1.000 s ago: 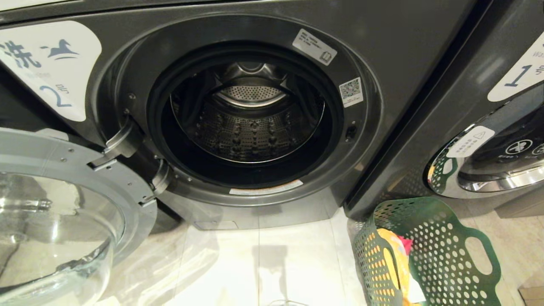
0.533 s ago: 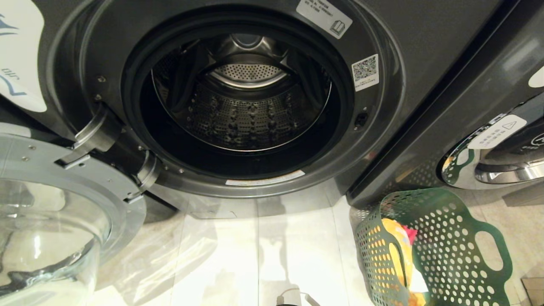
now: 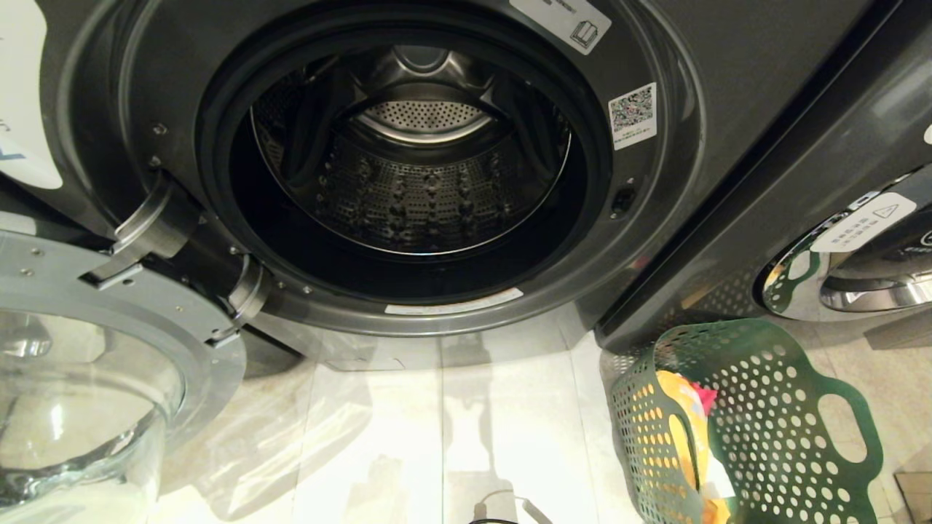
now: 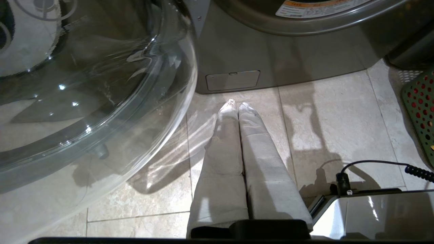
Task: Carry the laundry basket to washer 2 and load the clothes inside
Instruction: Place the clothes into the washing machine
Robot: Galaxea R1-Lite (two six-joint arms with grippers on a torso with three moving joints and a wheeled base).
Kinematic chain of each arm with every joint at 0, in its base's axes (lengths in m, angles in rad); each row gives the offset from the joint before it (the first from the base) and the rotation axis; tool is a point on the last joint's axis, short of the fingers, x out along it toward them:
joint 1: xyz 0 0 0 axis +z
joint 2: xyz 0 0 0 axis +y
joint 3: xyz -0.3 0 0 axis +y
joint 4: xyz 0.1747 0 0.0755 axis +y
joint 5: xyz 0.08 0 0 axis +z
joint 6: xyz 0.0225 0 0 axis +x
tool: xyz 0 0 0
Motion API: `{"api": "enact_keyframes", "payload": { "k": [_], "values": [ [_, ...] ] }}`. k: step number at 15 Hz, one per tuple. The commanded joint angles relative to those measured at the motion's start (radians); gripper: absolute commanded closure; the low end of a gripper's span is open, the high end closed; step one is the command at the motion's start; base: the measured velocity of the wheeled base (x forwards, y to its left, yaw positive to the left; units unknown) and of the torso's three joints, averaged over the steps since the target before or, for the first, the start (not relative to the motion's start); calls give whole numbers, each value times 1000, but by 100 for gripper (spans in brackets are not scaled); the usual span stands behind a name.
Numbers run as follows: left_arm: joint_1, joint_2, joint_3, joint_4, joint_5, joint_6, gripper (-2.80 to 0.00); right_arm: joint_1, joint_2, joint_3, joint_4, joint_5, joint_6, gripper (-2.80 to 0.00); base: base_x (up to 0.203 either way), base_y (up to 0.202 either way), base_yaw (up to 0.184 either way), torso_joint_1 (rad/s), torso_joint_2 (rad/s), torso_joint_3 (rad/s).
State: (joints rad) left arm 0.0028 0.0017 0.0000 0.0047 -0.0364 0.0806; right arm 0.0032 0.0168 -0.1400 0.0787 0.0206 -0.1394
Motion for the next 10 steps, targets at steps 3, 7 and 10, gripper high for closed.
{"api": "enact_keyframes", "payload": {
  "k": [3, 7, 10],
  "values": [
    [0, 0, 0, 0, 0, -1, 0, -3, 283, -346, 44, -95, 58, 0, 0, 0, 0, 0, 0, 0],
    [0, 0, 0, -3, 31, -58, 0, -37, 790, -745, 112, -283, 313, 0, 0, 0, 0, 0, 0, 0],
    [0, 0, 0, -6, 36, -85, 0, -90, 909, -722, 186, -362, 421, 0, 0, 0, 0, 0, 0, 0]
  ]
}}
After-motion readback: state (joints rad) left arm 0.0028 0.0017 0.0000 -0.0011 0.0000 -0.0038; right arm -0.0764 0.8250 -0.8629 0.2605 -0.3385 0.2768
